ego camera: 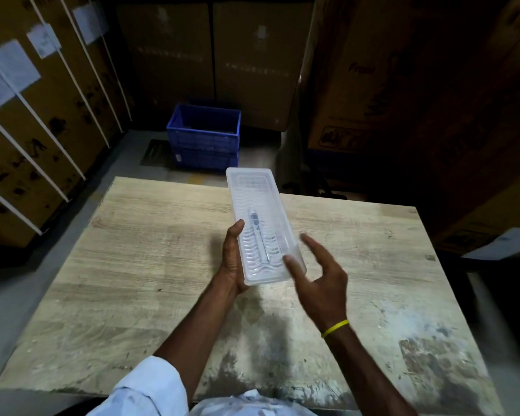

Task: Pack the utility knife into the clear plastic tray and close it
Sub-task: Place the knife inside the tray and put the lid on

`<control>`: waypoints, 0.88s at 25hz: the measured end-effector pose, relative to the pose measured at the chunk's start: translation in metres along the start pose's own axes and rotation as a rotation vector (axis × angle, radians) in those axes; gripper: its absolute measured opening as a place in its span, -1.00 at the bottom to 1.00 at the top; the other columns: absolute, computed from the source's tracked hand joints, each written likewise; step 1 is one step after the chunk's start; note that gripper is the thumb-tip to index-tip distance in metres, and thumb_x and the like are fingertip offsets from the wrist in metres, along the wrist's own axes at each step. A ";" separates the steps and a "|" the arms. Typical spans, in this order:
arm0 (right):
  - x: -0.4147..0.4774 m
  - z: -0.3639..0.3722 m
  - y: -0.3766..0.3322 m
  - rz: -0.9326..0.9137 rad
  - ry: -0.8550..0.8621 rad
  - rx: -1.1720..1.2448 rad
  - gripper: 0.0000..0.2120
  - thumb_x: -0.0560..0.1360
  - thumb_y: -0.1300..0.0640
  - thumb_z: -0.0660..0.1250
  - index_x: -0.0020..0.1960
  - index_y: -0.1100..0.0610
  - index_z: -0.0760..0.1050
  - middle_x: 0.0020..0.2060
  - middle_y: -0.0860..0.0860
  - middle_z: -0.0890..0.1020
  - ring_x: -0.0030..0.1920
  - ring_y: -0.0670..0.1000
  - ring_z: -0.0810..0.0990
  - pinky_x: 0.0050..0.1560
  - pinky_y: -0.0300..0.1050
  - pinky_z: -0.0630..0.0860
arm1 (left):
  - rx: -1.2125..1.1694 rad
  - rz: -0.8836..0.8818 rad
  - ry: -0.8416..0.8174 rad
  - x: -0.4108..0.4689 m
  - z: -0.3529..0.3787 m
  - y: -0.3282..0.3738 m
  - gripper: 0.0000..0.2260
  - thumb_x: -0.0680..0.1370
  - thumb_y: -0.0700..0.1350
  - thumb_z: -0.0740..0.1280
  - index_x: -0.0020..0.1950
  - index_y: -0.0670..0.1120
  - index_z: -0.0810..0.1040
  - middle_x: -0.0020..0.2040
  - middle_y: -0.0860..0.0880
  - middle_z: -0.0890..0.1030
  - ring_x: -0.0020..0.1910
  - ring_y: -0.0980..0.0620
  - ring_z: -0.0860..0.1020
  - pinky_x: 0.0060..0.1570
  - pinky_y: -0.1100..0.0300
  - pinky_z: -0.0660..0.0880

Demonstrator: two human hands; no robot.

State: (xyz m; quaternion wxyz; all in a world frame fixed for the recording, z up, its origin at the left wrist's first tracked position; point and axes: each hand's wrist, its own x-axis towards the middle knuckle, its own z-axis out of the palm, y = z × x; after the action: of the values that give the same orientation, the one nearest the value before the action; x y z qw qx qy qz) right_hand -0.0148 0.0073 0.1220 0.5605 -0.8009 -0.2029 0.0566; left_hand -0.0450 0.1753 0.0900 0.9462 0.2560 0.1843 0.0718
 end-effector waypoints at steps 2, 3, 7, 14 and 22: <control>0.007 -0.006 0.004 0.507 0.027 0.346 -0.32 0.23 -0.19 0.59 0.25 0.13 0.61 0.20 0.10 0.67 0.21 0.03 0.64 0.28 0.02 0.52 | 0.005 0.002 -0.012 0.001 0.001 0.002 -0.45 0.25 0.20 0.49 0.07 -0.16 0.75 0.00 -0.24 0.74 -0.07 -0.23 0.73 -0.14 -0.12 0.67; 0.007 -0.007 0.008 0.725 -0.089 0.527 -0.32 0.23 -0.16 0.60 0.23 0.17 0.61 0.18 0.18 0.67 0.18 0.14 0.65 0.22 0.09 0.56 | -0.001 -0.010 -0.001 0.001 0.003 0.002 -0.46 0.31 0.21 0.43 0.09 -0.17 0.72 -0.01 -0.24 0.74 -0.08 -0.23 0.73 -0.15 -0.12 0.67; -0.001 -0.006 0.006 0.963 -0.270 0.910 -0.30 0.21 0.06 0.61 0.27 0.30 0.53 0.19 0.37 0.60 0.20 0.35 0.61 0.22 0.26 0.55 | 0.024 -0.078 0.045 -0.001 0.009 -0.001 -0.48 0.50 0.20 0.18 0.16 -0.18 0.63 -0.04 -0.23 0.73 -0.12 -0.22 0.72 -0.17 -0.07 0.67; -0.001 -0.006 0.008 0.854 -0.080 0.943 -0.51 0.18 0.22 0.60 0.06 0.30 0.57 0.13 0.41 0.61 0.05 0.31 0.65 0.15 0.21 0.60 | 0.369 -0.125 0.189 0.003 0.014 0.005 -0.43 0.45 0.19 0.35 0.32 -0.17 0.60 0.16 -0.25 0.70 0.16 -0.32 0.65 0.23 -0.22 0.55; -0.001 0.007 0.001 0.795 0.043 1.105 -0.57 0.33 0.17 0.51 0.15 0.29 0.56 0.04 0.33 0.68 0.02 0.22 0.71 0.26 0.13 0.55 | 0.489 0.097 0.311 -0.026 0.022 -0.017 -0.77 0.51 -0.01 0.48 0.06 -0.12 0.70 -0.09 -0.15 0.76 -0.13 -0.09 0.73 -0.15 0.10 0.66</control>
State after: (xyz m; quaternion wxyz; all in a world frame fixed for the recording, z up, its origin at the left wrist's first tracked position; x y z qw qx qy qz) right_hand -0.0178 0.0125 0.1189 0.8279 -0.4115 0.1766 0.3377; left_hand -0.0595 0.1449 0.1064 0.8124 0.4707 0.3265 0.1088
